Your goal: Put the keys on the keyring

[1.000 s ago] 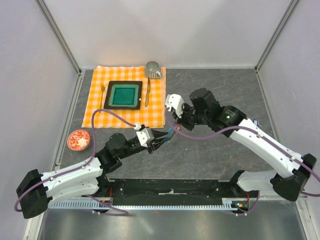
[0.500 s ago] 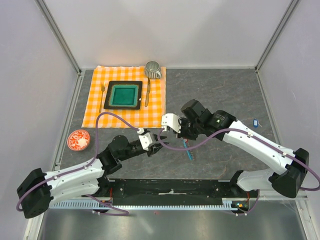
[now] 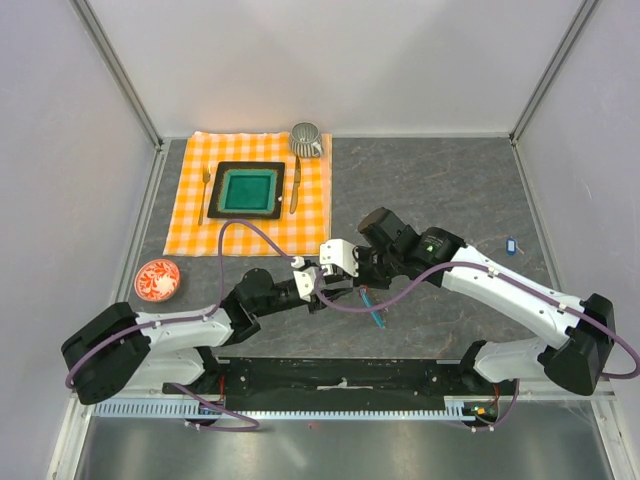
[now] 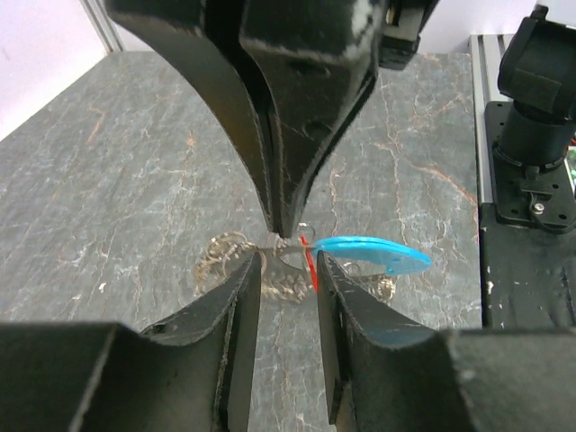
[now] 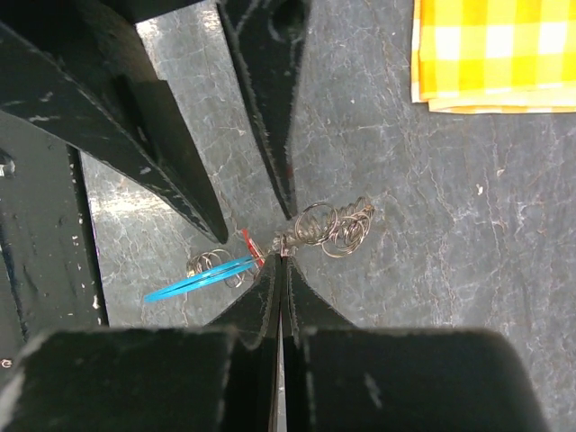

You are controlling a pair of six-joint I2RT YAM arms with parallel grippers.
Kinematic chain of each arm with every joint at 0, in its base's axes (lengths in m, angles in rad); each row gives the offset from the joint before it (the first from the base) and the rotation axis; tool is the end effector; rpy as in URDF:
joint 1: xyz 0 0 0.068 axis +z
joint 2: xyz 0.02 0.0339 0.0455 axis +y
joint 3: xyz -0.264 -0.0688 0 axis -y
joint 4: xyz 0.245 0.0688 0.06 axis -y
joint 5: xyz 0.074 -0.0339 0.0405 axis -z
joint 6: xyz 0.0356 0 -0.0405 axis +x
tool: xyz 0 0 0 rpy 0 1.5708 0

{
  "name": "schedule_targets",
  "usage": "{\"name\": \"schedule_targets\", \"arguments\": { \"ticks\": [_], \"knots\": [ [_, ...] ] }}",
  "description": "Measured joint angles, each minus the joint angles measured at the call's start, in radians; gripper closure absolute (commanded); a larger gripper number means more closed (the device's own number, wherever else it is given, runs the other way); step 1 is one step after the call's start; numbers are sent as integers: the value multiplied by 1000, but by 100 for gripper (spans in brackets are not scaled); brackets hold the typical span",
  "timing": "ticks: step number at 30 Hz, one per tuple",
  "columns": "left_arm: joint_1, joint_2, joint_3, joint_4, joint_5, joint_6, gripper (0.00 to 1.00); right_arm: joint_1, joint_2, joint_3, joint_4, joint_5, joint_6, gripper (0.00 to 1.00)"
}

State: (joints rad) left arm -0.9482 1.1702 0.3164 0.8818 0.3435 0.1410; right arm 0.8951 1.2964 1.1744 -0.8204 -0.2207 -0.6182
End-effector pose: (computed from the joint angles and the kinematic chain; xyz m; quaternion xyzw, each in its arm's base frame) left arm 0.1248 -0.1944 0.2144 0.4607 0.5240 -0.3870 0.6028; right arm 0.1583 0.2100 0.3094 -0.6737 0.6640 0.1461 0.2898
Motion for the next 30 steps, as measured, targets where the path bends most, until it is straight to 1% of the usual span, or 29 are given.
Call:
{"name": "schedule_targets", "arguments": {
  "ticks": [6, 15, 18, 30],
  "knots": [
    [0, 26, 1, 65, 8, -1, 66, 5, -1, -14, 5, -16, -4, 100],
    [0, 58, 24, 64, 56, 1, 67, 6, -23, -22, 7, -21, -7, 100],
    [0, 63, 31, 66, 60, 3, 69, 6, -28, -22, 7, -21, -7, 100],
    [0, 74, 39, 53, 47, 35, 69, 6, -51, -44, 7, -7, -5, 100]
  ]
}}
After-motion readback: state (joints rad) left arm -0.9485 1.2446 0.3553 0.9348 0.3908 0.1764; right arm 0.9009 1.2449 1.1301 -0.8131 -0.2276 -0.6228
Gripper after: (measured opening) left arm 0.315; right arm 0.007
